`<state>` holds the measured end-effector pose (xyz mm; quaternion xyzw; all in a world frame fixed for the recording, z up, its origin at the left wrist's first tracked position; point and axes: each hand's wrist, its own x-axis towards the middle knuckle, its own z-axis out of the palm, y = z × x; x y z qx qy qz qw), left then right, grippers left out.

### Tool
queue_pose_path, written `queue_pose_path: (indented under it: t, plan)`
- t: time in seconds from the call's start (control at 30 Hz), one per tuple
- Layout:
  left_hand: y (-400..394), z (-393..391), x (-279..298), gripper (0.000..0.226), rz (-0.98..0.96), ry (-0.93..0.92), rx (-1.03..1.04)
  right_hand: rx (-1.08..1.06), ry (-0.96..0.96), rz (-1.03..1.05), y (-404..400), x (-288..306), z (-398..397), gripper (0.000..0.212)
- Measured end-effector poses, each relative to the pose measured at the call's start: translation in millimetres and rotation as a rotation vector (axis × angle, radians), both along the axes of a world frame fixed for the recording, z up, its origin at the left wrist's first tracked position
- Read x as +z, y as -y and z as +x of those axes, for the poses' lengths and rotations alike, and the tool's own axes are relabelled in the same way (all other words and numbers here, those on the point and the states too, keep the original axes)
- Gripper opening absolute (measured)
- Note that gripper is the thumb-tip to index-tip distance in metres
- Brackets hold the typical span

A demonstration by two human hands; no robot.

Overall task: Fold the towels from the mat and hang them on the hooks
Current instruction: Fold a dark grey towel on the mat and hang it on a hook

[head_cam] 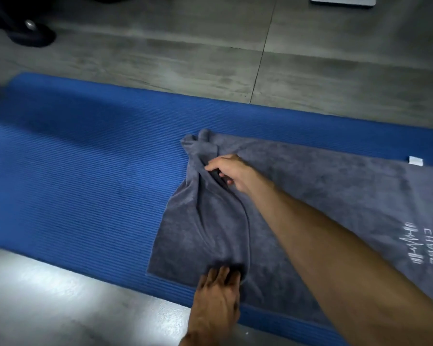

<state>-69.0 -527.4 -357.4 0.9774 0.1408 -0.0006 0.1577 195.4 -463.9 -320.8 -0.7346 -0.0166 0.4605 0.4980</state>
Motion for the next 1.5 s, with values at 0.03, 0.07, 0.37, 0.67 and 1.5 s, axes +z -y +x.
queue_pose_path:
  t: [0.03, 0.07, 0.37, 0.67, 1.5]
  plan:
    - [0.0, -0.3, 1.2, 0.035, 0.014, 0.065, -0.006, -0.041, 0.048, 0.041, 4.3, -2.0, 3.1, 0.024]
    - [-0.8, -0.1, 3.4, 0.031, 0.018, 0.14, -0.025, -0.073, 0.124, 0.069, 10.4, -2.9, 6.6, 0.03]
    - [42.3, 22.0, 20.5, 0.029, -0.15, 0.4, -0.236, -0.246, 0.366, 0.114, 150.1, -15.3, 54.3, 0.06]
    - [139.9, 72.0, 15.7, 0.027, -0.278, 0.28, -0.379, -0.346, 0.368, 0.032, 251.5, -15.0, 78.5, 0.061]
    - [-42.4, -24.9, -12.2, 0.034, -0.516, 0.062, 0.481, 0.431, 0.839, -0.495, 23.7, -15.4, -57.5, 0.032]
